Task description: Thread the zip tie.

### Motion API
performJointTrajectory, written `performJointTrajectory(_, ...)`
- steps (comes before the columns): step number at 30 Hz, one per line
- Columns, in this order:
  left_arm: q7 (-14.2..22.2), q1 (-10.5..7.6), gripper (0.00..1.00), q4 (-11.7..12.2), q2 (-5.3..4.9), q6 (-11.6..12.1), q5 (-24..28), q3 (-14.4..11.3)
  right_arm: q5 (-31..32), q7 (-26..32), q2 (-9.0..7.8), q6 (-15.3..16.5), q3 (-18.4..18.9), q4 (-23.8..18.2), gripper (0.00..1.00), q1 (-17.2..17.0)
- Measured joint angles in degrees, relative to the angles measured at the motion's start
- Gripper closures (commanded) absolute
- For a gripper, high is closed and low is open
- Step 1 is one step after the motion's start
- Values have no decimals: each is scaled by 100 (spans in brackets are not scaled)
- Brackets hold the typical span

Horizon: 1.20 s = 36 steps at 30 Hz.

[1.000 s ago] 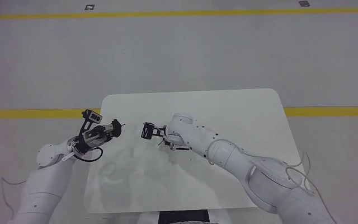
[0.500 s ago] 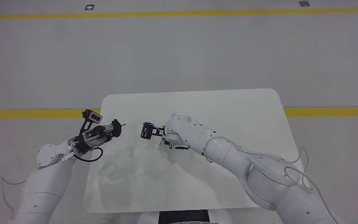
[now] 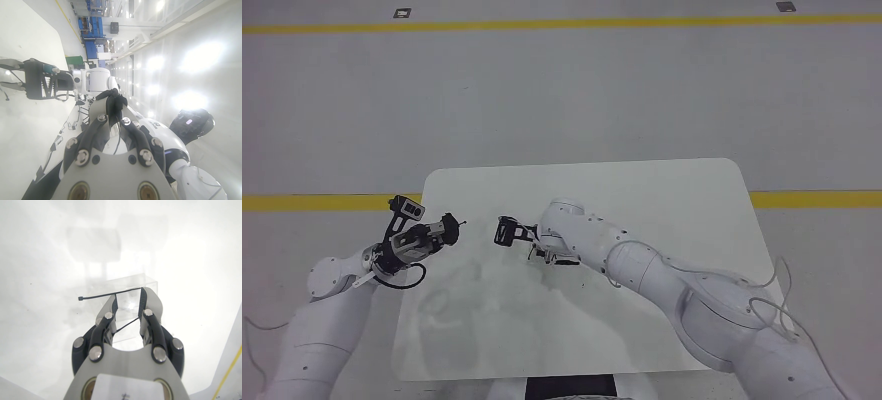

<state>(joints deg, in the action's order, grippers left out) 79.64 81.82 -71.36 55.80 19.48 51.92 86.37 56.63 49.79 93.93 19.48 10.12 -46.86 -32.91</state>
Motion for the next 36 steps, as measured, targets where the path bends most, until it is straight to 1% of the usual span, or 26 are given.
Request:
performJointTrajectory(5, 0, 0, 100, 0, 0, 0, 0, 0, -124, -12, 2, 0, -24, 125, 70, 68)
performJointTrajectory(6, 0, 0, 100, 0, 0, 0, 0, 0, -160, -13, 0, 0, -8, 150, 71, 81)
performJointTrajectory(12, 0, 0, 100, 0, 0, 0, 0, 0, -574, 67, -23, 0, 239, 270, 77, 138)
performJointTrajectory(14, 0, 0, 100, 0, 0, 0, 0, 0, -766, 118, -37, 0, 348, 269, 76, 144)
performJointTrajectory(18, 0, 0, 100, 0, 0, 0, 0, 0, -952, 223, -78, 0, 454, 196, 73, 144)
performJointTrajectory(21, 0, 0, 100, 0, 0, 0, 0, 0, -988, 263, -118, 0, 479, 127, 73, 117)
performJointTrajectory(29, 0, 0, 100, 0, 0, 0, 0, 0, -1048, 353, -213, 0, 474, -58, 72, 62)
performJointTrajectory(36, 0, 0, 100, 0, 0, 0, 0, 0, -1066, 354, -236, 0, 438, -170, 72, 37)
